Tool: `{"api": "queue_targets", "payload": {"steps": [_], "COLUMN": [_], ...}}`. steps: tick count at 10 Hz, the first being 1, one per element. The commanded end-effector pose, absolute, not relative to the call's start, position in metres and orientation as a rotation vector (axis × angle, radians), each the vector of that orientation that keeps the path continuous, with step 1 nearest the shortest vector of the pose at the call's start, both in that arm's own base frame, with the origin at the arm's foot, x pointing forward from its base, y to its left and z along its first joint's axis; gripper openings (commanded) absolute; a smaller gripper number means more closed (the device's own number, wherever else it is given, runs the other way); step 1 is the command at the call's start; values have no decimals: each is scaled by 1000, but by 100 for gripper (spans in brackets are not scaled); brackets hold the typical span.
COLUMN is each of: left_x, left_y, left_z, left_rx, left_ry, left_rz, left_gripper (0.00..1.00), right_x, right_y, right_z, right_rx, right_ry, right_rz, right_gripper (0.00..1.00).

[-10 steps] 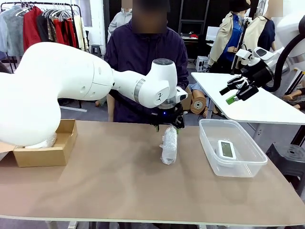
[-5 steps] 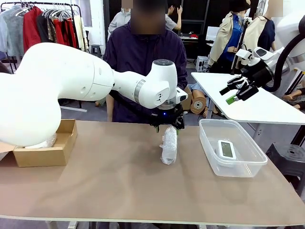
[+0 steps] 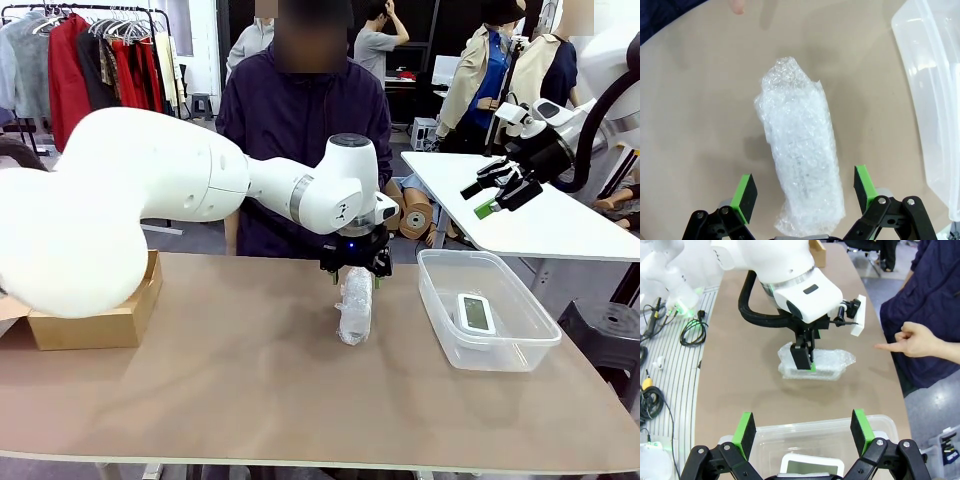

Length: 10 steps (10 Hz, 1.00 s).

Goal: Separate and place wrapped and unwrapped clocks.
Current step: Pick up the Digital clock indicated by the person.

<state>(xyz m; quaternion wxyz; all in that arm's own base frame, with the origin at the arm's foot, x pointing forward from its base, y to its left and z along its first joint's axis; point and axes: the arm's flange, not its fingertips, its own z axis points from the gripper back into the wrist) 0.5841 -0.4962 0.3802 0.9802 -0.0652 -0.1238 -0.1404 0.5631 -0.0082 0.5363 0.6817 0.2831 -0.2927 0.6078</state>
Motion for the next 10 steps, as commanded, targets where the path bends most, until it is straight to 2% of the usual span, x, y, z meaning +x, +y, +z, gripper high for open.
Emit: {"api": "queue_targets", "payload": {"steps": [1, 7, 10], "left_x": [600, 613, 609], "left_y": [-510, -521, -522], "left_z": [381, 353, 346], "left_rx": [-123, -66, -42], "left_ry": [-230, -202, -196], "left_rz": [-216, -200, -209], "left_gripper": [100, 100, 46], "right_x": [559, 559, 559], "right_y": [-8, -8, -8], "right_z": [534, 534, 534], "right_rx": [608, 608, 608], "right_ry": [-658, -658, -658], "right_rz": [1385, 1385, 1385], "right_gripper": [100, 100, 100]}}
